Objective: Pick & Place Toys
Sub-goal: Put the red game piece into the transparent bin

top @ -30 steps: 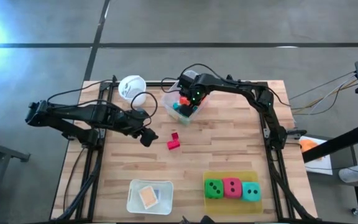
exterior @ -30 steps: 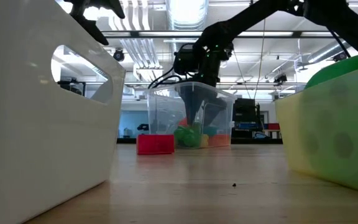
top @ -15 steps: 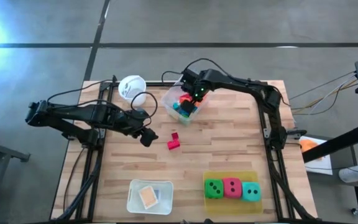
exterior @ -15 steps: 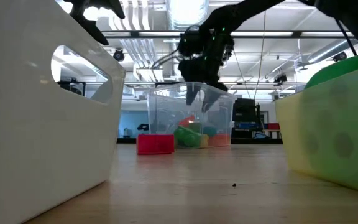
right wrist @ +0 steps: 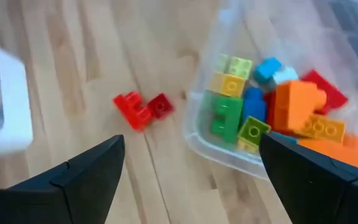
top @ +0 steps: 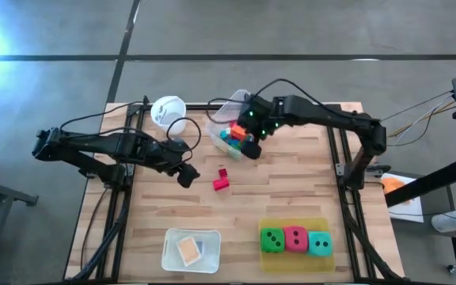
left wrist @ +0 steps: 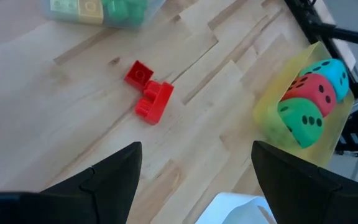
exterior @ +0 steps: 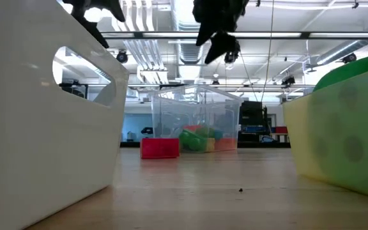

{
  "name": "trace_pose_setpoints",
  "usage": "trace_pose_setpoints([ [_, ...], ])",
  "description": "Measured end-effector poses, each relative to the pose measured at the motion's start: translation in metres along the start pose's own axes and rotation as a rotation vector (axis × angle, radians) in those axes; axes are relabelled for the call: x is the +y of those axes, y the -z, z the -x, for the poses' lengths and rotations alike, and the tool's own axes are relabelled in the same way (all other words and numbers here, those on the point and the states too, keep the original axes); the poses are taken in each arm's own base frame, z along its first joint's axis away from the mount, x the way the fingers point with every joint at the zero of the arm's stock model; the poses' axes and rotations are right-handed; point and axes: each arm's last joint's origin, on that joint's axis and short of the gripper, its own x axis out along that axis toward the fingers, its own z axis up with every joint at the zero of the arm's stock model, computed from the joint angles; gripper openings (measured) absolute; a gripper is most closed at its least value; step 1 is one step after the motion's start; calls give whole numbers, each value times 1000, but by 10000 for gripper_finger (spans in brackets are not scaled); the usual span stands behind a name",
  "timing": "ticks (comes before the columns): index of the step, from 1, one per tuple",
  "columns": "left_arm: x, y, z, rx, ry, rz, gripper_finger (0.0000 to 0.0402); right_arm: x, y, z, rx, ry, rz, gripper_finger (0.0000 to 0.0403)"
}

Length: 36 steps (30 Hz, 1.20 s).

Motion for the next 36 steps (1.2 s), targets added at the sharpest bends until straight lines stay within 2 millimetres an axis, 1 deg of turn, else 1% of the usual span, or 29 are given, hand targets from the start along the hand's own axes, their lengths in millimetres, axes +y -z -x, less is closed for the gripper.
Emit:
trace_pose_setpoints([
  [2,1,2,0,24,-10,0,305,16,3,3,-10,10,74,366],
  [6,6,7,1,94,-51,-6,305,48,12,1,-11,-3,250,366],
  [11,12,22,5,187,-140,-52,305,86,17,-18,-37,-62,418,366],
  [15,12,34,11,200,-132,-101,306,106,18,-34,-65,-93,501,366],
  [20,18,53,14,205,-127,-73,306,116,20,-60,-53,-98,554,366],
  [22,22,61,16,210,-121,-52,306,117,20,-70,-47,-100,558,366],
  [26,30,72,19,221,-106,-11,306,118,23,-96,2,-93,572,366],
  [32,36,83,25,237,-92,7,306,121,33,-132,82,-88,624,366],
  [36,37,86,27,251,-95,-6,306,119,38,-152,127,-64,656,366],
])
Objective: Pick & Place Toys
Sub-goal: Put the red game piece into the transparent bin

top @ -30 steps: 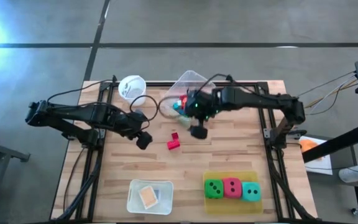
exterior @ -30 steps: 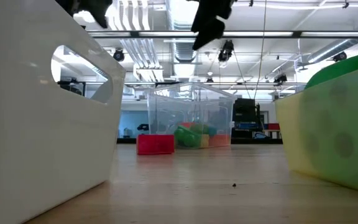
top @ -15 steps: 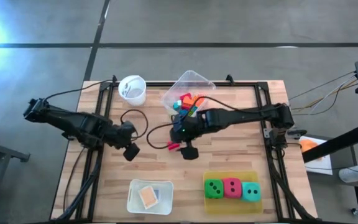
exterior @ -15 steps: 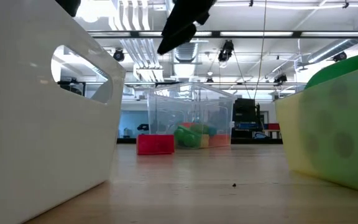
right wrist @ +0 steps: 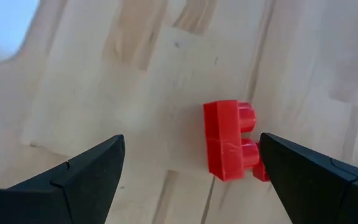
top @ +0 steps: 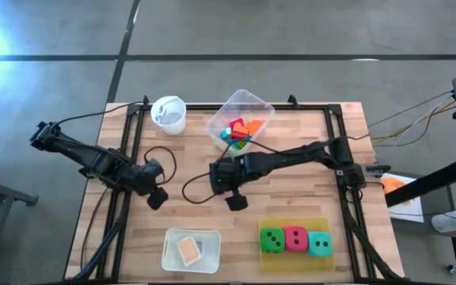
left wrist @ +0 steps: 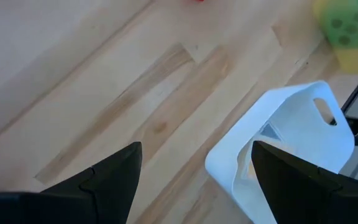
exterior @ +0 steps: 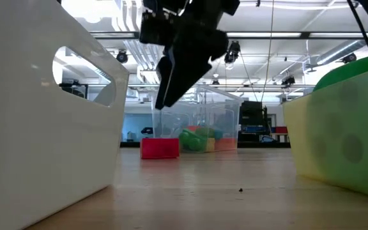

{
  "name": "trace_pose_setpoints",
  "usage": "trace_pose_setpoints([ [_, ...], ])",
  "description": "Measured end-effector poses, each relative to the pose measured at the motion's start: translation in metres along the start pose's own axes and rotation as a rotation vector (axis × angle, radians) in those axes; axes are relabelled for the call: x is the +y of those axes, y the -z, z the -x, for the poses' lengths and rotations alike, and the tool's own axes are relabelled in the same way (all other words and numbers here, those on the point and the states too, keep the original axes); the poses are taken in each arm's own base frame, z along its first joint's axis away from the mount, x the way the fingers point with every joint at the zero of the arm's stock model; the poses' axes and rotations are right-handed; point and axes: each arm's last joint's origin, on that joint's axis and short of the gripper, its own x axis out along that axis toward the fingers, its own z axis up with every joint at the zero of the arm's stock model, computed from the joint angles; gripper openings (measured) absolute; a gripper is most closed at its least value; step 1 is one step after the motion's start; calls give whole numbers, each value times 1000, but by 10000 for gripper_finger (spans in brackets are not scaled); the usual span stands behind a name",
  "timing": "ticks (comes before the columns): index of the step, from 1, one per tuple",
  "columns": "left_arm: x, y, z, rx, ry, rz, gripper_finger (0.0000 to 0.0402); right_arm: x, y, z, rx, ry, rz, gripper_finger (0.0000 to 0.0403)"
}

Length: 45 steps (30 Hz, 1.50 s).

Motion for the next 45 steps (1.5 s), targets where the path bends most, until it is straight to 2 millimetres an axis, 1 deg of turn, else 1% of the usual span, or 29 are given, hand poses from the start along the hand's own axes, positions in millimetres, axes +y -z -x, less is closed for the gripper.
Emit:
trace_pose_setpoints([
  [8,-1,4,0,20,7,-21,306,-1,4,-26,45,3,83,366],
  [12,-1,5,0,31,11,-23,306,-5,4,-32,30,9,134,366],
  [16,-2,5,0,36,16,-24,306,-13,5,-35,25,17,165,366],
  [21,-2,5,0,37,17,-20,306,-26,10,-42,40,1,150,366],
  [24,-2,5,0,36,21,-19,306,-31,15,-51,44,-56,132,366],
  [31,-4,4,0,27,41,-15,305,-30,23,-73,95,-108,130,366],
  [36,-5,4,0,26,44,-14,305,-30,26,-77,109,-123,114,364],
  [38,-5,4,0,25,46,-14,305,-29,26,-78,114,-122,100,354],
  [40,-5,4,0,25,47,-14,305,-29,26,-78,118,-121,85,330],
  [42,-5,4,0,24,47,-14,305,-29,26,-78,119,-118,71,298],
  [45,-5,4,0,24,47,-14,305,-29,26,-77,123,-114,48,238],
])
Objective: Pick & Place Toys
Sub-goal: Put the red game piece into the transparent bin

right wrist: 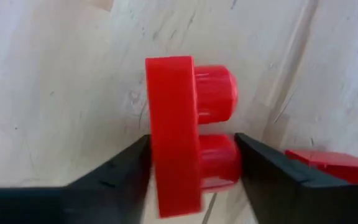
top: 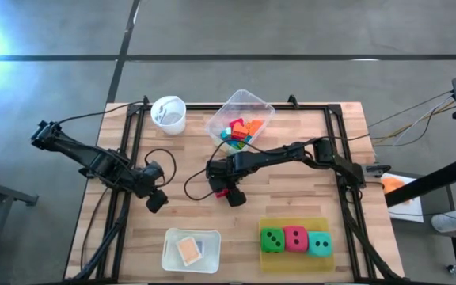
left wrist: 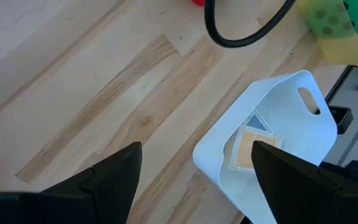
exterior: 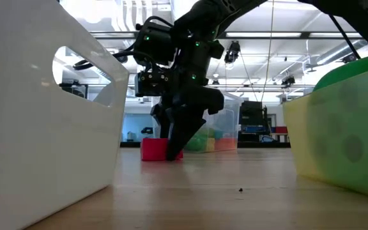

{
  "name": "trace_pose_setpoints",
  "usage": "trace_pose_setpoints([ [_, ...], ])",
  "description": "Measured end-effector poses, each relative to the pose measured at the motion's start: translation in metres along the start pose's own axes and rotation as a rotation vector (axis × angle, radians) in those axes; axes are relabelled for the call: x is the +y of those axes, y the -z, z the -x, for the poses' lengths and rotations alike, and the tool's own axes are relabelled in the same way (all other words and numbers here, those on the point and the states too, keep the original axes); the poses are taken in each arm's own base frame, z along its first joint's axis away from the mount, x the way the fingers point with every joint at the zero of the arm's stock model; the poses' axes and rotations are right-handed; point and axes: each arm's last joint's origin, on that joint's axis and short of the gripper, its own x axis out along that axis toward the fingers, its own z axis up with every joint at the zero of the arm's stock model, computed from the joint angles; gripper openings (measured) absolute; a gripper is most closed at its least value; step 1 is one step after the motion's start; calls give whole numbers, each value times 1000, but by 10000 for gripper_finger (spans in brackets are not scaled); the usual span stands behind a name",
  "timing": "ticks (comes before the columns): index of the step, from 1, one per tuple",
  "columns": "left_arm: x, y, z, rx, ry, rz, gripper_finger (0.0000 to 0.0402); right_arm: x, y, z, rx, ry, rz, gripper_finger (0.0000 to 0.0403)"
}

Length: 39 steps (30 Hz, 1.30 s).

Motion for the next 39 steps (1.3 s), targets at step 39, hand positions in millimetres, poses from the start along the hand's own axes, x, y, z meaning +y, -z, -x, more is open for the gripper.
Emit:
trace_pose_setpoints([
  [39,-21,-12,-8,-138,124,16,305,14,30,240,-363,295,-511,153],
])
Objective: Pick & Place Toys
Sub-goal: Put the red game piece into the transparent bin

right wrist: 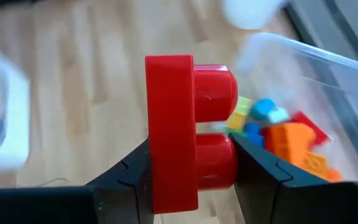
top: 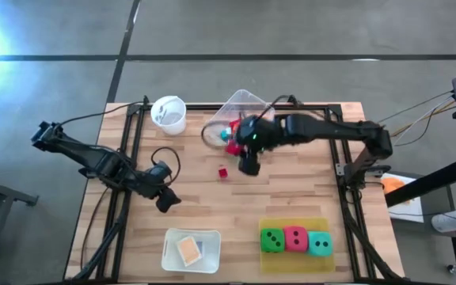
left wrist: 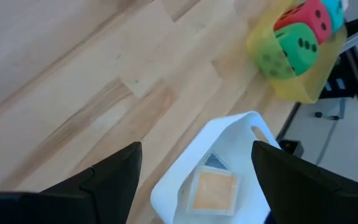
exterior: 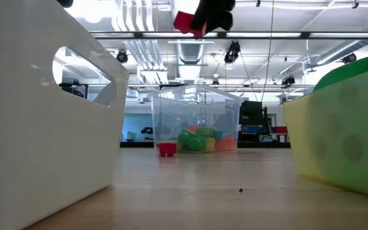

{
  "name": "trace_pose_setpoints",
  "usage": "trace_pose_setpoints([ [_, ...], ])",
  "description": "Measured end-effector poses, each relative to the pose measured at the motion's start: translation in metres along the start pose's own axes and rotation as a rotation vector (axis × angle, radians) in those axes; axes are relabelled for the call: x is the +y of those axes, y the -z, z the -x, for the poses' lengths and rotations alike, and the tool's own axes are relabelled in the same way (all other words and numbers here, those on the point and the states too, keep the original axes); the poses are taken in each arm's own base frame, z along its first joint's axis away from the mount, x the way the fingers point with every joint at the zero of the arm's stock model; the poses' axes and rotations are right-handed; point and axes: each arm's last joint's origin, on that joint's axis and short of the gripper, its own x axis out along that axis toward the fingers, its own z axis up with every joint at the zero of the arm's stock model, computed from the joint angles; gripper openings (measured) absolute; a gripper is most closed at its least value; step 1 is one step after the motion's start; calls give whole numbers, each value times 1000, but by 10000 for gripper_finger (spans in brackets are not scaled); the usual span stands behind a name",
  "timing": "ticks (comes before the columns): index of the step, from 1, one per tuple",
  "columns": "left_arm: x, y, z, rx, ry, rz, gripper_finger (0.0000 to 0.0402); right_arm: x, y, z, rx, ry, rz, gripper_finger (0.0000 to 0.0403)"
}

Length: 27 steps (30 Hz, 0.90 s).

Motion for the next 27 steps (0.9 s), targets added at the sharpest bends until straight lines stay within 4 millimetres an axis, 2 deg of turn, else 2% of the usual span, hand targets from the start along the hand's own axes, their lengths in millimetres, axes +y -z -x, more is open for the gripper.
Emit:
trace_pose_setpoints([
  [6,-1,-1,-9,8,-34,-7,305,-54,-7,8,-42,52,-250,153],
  [10,-1,-1,-10,28,-32,3,306,-90,-7,5,-36,30,-433,153],
  [13,-1,-1,-10,41,-29,14,306,-109,-5,-1,-19,-14,-529,153],
  [21,-1,-1,-10,44,-28,20,306,-140,-2,-21,16,-10,-629,153],
  [27,-1,-1,-10,44,-28,22,306,-154,2,-36,46,7,-641,153],
])
